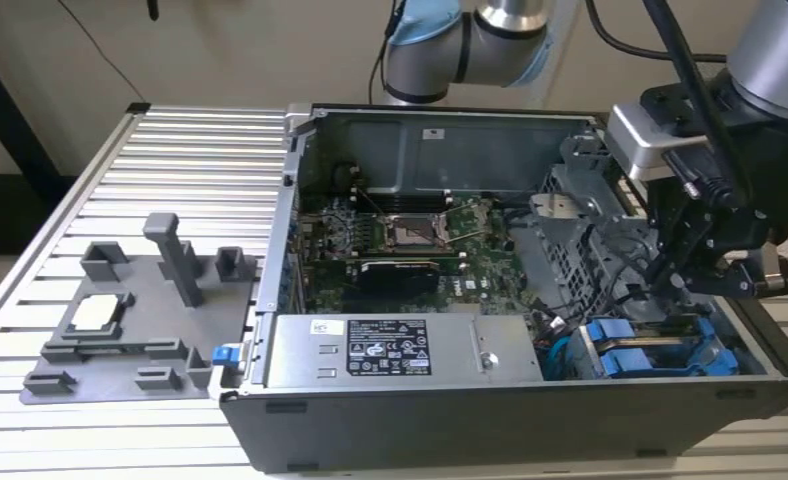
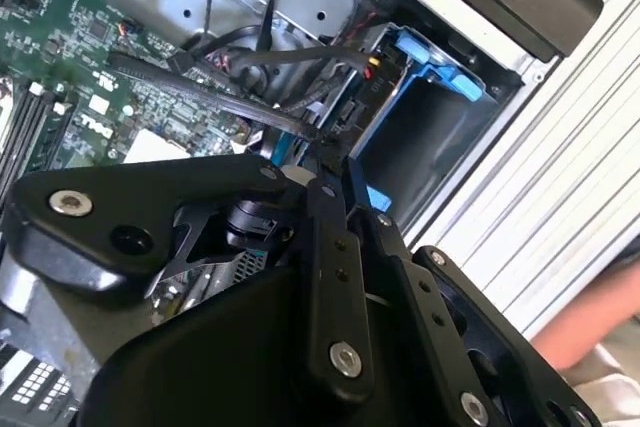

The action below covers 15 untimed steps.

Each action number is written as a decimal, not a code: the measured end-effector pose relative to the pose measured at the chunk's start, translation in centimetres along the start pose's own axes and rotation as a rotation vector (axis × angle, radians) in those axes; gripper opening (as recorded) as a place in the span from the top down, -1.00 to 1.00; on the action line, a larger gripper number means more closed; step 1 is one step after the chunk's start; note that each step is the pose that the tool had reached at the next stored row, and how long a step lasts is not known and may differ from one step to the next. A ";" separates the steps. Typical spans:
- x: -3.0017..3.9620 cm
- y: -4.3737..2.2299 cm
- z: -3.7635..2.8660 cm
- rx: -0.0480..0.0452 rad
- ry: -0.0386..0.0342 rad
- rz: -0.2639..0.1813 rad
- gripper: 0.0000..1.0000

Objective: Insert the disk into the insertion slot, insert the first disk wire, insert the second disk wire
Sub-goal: 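Insert the second disk wire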

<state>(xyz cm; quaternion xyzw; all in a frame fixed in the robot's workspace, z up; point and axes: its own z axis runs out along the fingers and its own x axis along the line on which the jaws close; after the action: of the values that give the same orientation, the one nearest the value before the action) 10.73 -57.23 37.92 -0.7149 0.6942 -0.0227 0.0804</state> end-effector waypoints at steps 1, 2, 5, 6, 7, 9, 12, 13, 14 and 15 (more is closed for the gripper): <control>0.16 -0.02 -0.01 -0.0072 -0.0026 0.001 0.68; 0.28 -0.08 -0.01 -0.0186 -0.0038 0.002 0.68; 0.52 -0.44 0.05 -0.0574 -0.0052 0.006 0.68; 0.58 -0.62 0.09 -0.0702 -0.0055 0.007 0.68; 0.64 -0.81 0.12 -0.0821 -0.0057 0.008 0.68; 0.77 -1.23 0.20 -0.1043 -0.0063 0.010 0.68; 1.04 -1.88 0.38 -0.1268 -0.0071 0.011 0.68; 1.16 -2.09 0.46 -0.1326 -0.0076 0.012 0.68; 1.29 -2.29 0.53 -0.1376 -0.0083 0.013 0.68; 1.42 -2.48 0.64 -0.1418 -0.0094 0.013 0.68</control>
<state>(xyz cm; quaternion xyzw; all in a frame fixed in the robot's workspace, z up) 13.32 -58.54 37.54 -0.7143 0.6984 0.0304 0.0329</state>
